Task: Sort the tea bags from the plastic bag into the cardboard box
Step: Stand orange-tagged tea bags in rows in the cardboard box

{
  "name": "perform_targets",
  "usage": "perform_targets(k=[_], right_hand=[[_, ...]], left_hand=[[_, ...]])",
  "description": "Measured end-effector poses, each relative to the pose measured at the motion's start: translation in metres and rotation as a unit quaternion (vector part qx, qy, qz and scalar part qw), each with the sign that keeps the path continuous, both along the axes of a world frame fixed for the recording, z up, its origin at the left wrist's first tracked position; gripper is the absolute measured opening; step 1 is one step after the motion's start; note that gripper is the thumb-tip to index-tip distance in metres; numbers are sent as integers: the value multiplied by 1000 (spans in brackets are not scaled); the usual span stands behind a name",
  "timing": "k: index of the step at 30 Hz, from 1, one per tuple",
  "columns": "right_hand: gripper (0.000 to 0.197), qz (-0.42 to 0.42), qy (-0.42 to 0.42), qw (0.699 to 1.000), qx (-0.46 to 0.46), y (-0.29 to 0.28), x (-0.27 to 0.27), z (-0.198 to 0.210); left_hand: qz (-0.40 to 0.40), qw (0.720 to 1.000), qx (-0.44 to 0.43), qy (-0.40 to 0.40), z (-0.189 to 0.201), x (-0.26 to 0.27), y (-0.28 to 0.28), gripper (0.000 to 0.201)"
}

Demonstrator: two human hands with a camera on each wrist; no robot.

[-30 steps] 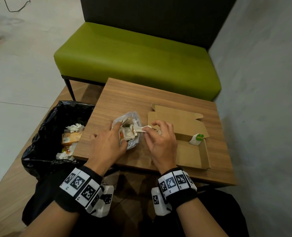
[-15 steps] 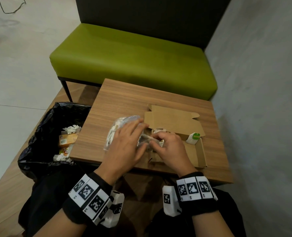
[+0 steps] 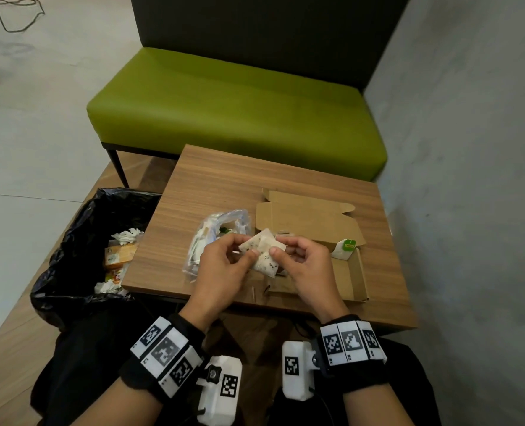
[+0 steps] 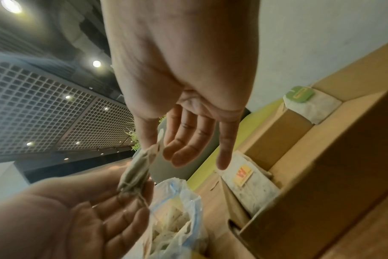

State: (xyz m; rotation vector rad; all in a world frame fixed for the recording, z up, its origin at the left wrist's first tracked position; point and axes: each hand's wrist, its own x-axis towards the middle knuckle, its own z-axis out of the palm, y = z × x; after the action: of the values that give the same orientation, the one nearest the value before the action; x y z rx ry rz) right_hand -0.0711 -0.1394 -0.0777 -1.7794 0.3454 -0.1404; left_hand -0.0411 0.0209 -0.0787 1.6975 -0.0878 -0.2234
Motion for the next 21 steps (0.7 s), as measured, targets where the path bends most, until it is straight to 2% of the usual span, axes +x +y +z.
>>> perform_targets(k=[3, 8, 11, 13, 17, 21], right_hand=[[14, -10, -11, 999, 42, 2, -4, 0], [13, -41, -25, 999, 21, -5, -6, -4], [12, -58, -28, 998, 17, -9, -8, -5], [11, -69, -33, 997, 20, -11, -8, -4], [11, -99, -42, 994, 15, -14, -9, -4], [7, -107, -33, 994, 1, -10, -10, -6]], left_hand=[[10, 1000, -17, 20, -2, -2, -3, 15], [47, 998, -25, 42, -5, -6, -6, 9], [64, 995, -46, 60, -6, -7, -7, 21], [66, 996, -41, 51, -7, -7, -8, 28], [56, 998, -27, 22, -11, -6, -8, 17], [64, 994, 69, -50, -14, -6, -10, 15]])
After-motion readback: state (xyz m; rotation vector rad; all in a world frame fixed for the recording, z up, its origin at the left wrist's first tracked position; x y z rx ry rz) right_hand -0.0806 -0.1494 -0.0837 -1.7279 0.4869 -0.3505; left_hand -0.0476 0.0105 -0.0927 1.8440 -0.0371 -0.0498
